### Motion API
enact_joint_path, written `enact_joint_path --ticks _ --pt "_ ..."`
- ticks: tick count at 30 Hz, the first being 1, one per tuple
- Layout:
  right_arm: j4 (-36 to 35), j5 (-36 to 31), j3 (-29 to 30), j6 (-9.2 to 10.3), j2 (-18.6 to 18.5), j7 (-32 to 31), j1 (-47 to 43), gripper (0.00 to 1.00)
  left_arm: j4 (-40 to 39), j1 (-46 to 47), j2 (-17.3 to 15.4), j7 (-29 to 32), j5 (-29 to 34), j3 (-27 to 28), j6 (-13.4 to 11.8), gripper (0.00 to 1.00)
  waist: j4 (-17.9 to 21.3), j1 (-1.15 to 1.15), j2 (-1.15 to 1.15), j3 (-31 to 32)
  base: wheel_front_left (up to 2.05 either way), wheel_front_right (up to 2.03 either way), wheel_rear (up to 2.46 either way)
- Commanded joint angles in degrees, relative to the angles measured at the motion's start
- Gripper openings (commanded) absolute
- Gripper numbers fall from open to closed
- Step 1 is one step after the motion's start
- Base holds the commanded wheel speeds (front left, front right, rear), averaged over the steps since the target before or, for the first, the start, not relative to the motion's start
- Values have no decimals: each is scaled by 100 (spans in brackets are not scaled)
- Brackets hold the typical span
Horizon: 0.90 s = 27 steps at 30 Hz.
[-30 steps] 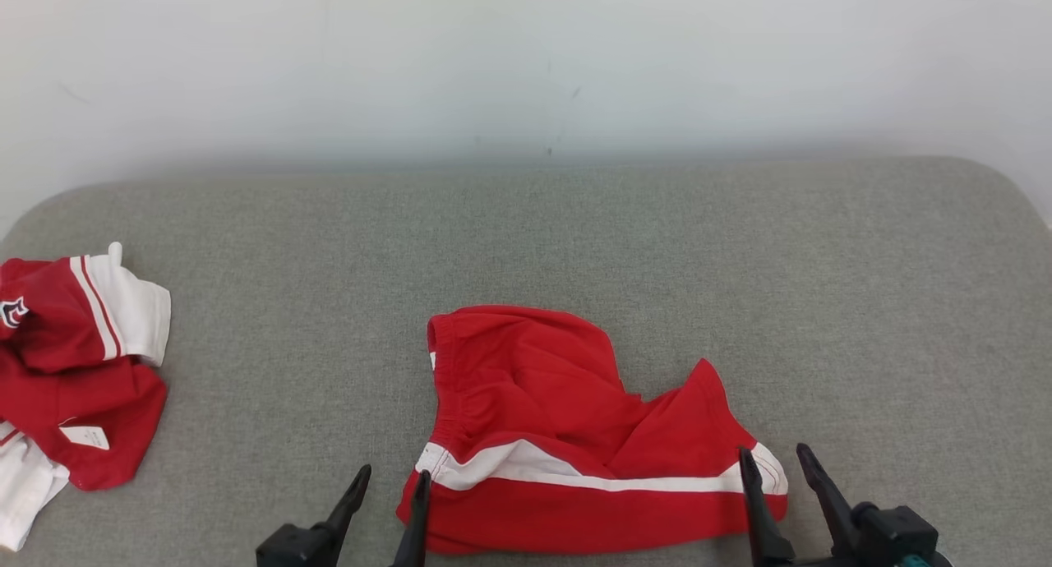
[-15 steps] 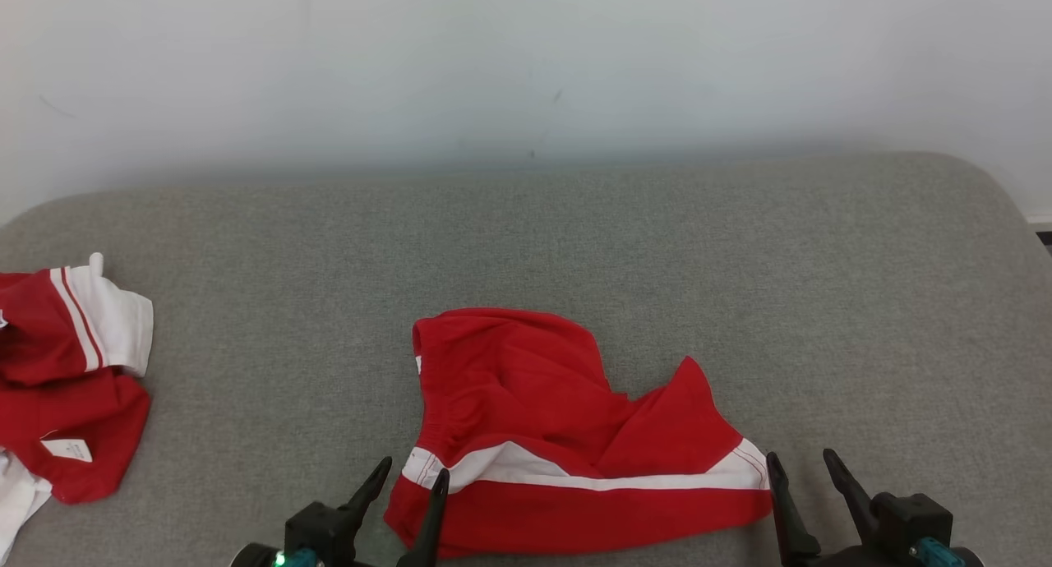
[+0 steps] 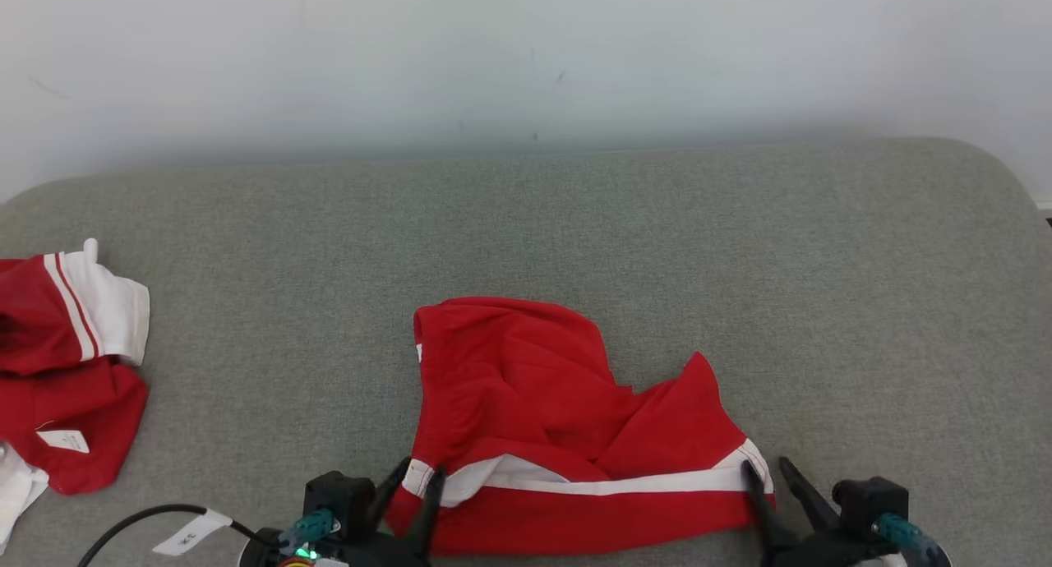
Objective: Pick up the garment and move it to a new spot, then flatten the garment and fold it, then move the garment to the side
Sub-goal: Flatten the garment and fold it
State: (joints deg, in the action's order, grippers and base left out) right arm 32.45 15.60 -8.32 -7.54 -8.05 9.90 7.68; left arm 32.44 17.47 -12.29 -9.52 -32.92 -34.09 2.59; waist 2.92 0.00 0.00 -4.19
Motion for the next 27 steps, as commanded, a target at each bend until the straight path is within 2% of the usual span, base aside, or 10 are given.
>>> enact_joint_path --ticks 1,12,13,14,15,27 --pt "43 97 -27 11 -40 19 93 0 52 35 34 -9 -89 11 32 0 -22 0 0 5 0 0 0" --pt "153 366 -130 11 -183 126 82 0 204 -91 120 -204 -197 15 61 0 -105 0 0 47 0 0 0" --pt "97 377 -130 11 -195 142 55 45 182 -135 99 -231 -188 19 29 17 -109 0 0 40 0 0 0" --pt "82 390 -130 11 -196 132 45 97 156 -149 106 -260 -214 37 3 100 -110 0 0 34 0 0 0" --pt "65 398 -131 11 -203 113 47 100 110 -159 108 -266 -214 42 1 100 -113 0 0 27 0 0 0" --pt "28 488 -153 11 -212 -239 40 100 -119 -174 40 -24 -224 -87 -36 100 -175 0 0 -96 0 0 0"
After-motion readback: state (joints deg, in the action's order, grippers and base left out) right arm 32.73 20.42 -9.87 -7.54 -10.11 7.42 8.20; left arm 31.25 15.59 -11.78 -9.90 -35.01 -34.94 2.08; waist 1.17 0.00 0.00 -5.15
